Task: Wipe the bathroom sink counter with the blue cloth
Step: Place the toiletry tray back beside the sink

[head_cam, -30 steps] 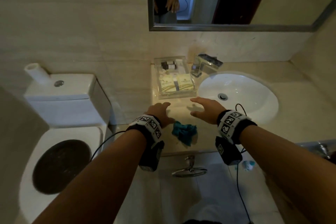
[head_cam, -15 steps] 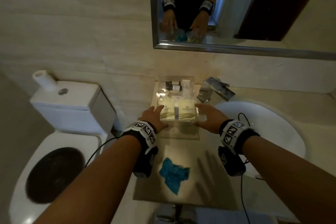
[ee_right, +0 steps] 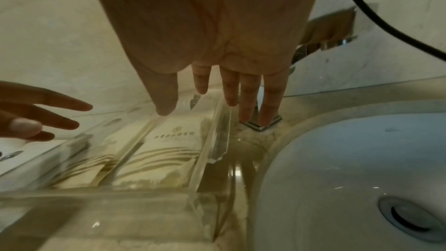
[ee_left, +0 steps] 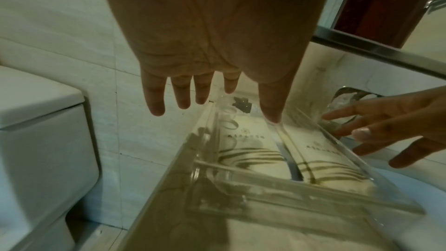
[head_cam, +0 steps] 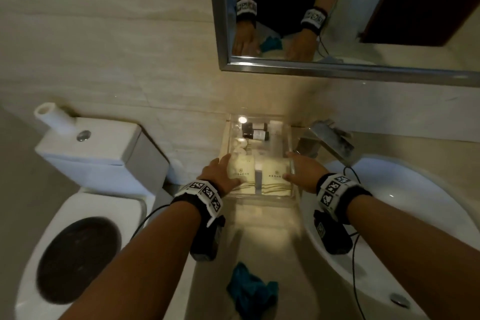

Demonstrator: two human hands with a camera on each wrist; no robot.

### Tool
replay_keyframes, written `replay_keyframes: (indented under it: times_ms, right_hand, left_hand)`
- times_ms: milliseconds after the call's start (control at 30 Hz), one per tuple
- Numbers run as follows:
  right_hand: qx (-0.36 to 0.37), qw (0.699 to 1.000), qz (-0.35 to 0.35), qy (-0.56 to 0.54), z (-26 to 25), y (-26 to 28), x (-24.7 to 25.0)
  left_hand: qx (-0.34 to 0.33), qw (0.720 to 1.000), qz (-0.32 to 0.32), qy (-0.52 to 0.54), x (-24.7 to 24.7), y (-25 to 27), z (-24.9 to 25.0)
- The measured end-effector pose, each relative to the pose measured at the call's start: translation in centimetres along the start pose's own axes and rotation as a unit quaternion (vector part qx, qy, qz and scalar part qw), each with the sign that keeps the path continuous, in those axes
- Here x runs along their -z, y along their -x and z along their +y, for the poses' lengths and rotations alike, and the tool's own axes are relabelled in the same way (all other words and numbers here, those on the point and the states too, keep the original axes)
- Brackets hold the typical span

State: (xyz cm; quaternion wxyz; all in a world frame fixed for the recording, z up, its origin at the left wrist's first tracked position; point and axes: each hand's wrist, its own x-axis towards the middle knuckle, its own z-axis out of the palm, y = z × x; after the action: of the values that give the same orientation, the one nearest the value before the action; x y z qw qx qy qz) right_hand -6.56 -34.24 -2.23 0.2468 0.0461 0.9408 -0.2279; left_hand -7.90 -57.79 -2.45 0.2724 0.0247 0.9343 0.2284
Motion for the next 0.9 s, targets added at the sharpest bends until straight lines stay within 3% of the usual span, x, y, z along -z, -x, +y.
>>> replay_keyframes:
  times_ms: [200,467,700,900]
  right_hand:
    - [-0.029,0.999,0.001,-0.042,-0.1,-2.7,0.0]
    - [-0.033,0.982,0.035,-0.184,0.5,-3.8,-0.7]
    - [-0.075,0.936,0.001,-0.344,1.0,-3.9,-1.5]
    - [-0.091,0.917,-0.018,-0.389,0.9,-4.1,-1.3]
  left_hand:
    - [0.030,0.990,-0.022,0.137,-1.5,-6.9,-2.4]
    - [0.017,0.977,-0.038,0.210,-0.2,-6.7,-1.0]
    - [0.025,0.956,-0.056,0.285,-0.2,-7.3,-1.5]
    - [0.022,0.945,-0.056,0.321,-0.4,-6.9,-1.6]
